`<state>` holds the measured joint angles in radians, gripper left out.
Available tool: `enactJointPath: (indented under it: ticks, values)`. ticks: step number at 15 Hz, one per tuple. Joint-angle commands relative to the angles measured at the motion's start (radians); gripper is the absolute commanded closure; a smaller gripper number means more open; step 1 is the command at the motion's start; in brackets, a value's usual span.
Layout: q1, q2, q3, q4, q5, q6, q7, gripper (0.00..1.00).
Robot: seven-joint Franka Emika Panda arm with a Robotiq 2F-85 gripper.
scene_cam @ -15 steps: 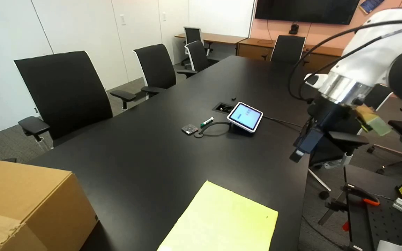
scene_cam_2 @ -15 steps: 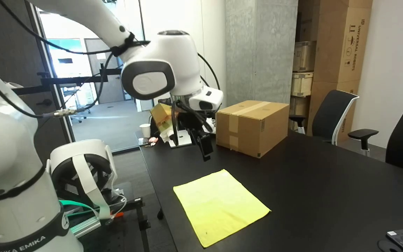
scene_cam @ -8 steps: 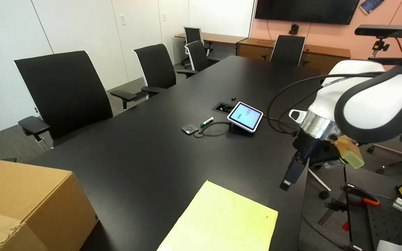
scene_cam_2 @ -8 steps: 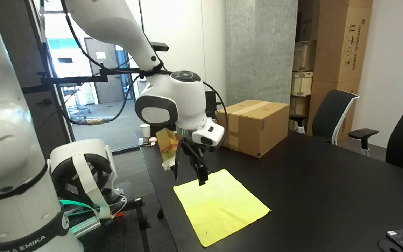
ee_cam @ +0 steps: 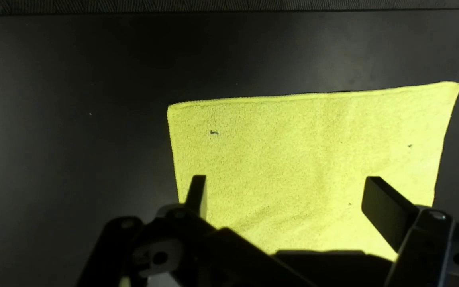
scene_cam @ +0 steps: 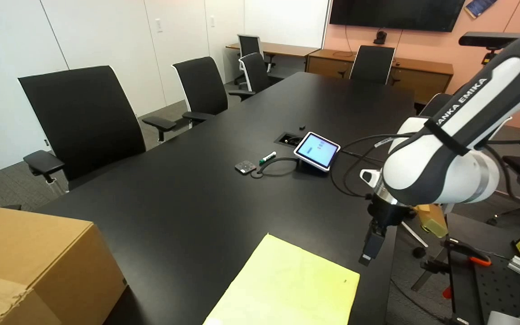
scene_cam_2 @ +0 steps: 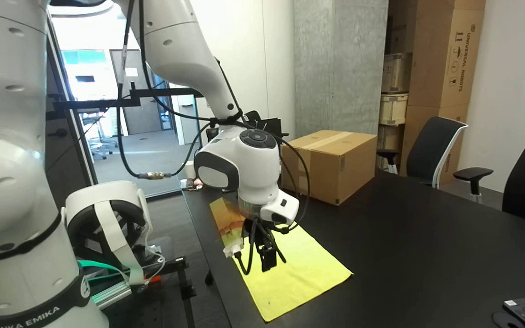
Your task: Fold the yellow towel in half from bottom to top
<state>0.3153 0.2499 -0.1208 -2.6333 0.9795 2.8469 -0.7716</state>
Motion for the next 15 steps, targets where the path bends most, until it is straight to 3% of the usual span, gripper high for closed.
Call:
enactJointPath:
  ticks: [1, 8, 15]
  values:
    - [-0.065, 0.168, 0.062, 0.119, 0.156, 0.040, -0.207, 0.00]
    - [-0.144, 0.415, 0.119, 0.270, 0.300, 0.045, -0.412, 0.00]
    - [-0.149, 0.545, 0.124, 0.351, 0.303, 0.069, -0.453, 0.00]
